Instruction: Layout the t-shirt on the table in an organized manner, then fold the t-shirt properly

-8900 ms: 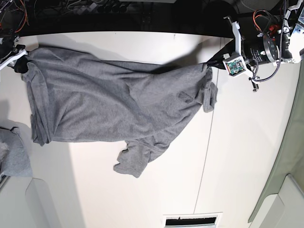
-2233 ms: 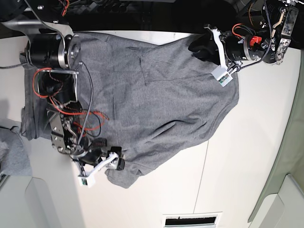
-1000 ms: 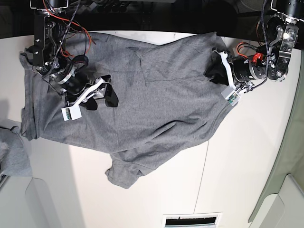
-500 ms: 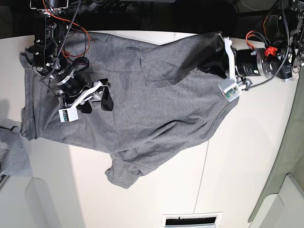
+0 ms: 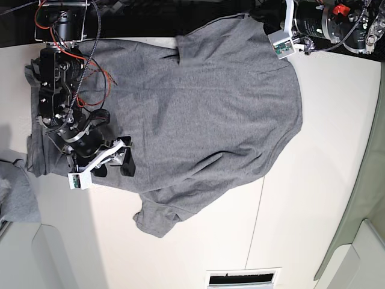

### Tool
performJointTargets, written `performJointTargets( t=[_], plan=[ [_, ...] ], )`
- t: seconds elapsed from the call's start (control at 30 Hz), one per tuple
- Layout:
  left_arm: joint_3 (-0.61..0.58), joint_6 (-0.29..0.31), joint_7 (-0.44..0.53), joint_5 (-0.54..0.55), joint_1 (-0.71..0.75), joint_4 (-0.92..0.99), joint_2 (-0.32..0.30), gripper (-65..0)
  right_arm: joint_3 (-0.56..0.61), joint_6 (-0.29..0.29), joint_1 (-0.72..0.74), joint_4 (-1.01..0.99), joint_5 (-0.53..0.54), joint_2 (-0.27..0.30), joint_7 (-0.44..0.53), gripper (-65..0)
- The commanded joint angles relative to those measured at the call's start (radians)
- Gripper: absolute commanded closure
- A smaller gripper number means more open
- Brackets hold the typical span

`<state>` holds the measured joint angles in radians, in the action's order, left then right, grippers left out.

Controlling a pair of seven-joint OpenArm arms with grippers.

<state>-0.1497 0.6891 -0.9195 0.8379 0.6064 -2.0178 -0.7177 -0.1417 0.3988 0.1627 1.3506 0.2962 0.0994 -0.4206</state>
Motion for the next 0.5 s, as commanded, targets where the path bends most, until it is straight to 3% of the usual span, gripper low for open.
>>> performJointTargets(
  t=[0.0,0.1,0.33,0.4,0.47],
  plan=[
    [0.002,0.009,0.026,0.015,0.0,-0.016,-0.022,-4.4,-0.001,0.004,0.028,0.012,0.004,0.003,0.024,-44.5],
    [0.011,0.009,0.088,-0.011,-0.031,-0.016,-0.043,-13.0,-0.001,0.004,0.03,0.007,-0.005,0.003,0.024,-44.5],
    [0.054,0.009,0.156,-0.026,-0.178,-0.011,-0.043,-13.7,-0.001,0.002,0.027,0.004,-0.035,0.003,0.023,-43.8],
    [0.054,0.009,0.178,-0.043,-0.21,0.005,-0.035,-13.7,-0.001,-0.024,0.027,0.004,-0.061,0.003,0.023,-34.2],
    [0.054,0.009,0.212,-0.086,-0.242,0.043,-0.014,-13.7,-0.001,-0.058,0.027,0.004,-0.08,0.003,0.023,-16.7]
  ],
)
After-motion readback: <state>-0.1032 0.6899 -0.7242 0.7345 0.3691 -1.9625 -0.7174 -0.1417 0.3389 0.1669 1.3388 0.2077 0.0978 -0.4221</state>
